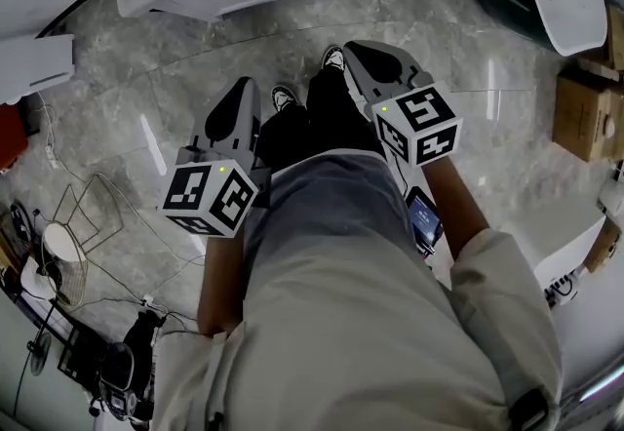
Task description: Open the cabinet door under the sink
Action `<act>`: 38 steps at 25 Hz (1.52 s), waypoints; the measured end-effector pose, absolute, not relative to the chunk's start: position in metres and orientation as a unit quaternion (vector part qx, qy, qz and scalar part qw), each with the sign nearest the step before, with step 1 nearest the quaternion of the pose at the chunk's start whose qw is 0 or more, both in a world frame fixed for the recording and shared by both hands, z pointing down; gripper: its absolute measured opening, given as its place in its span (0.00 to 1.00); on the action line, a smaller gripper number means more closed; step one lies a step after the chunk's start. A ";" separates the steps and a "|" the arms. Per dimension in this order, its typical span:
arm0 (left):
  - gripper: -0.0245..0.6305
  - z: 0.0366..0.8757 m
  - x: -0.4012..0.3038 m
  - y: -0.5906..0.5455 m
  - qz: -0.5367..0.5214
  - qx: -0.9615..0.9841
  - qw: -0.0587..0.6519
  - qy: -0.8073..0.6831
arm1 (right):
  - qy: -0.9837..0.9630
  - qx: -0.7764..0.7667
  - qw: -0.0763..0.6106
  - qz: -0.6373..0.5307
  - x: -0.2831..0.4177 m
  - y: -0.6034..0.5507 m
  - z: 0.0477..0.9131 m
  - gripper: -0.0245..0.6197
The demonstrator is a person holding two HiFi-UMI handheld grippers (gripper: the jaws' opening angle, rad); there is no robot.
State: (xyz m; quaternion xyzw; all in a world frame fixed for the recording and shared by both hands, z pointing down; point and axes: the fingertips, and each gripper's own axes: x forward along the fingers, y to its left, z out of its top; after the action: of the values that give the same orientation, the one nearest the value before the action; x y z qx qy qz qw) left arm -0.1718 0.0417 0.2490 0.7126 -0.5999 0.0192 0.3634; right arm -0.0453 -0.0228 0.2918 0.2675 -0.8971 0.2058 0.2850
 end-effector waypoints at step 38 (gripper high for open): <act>0.04 0.357 -0.194 0.021 0.056 0.640 0.435 -0.631 | -0.872 0.249 0.341 0.247 -0.099 -0.085 0.463 0.05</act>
State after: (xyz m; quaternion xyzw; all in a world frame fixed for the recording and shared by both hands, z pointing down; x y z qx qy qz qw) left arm -0.1936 0.0212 0.3570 0.6401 -0.6308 0.0564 0.4351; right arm -0.0989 -0.0848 0.4630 0.2495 -0.8720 0.2475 0.3409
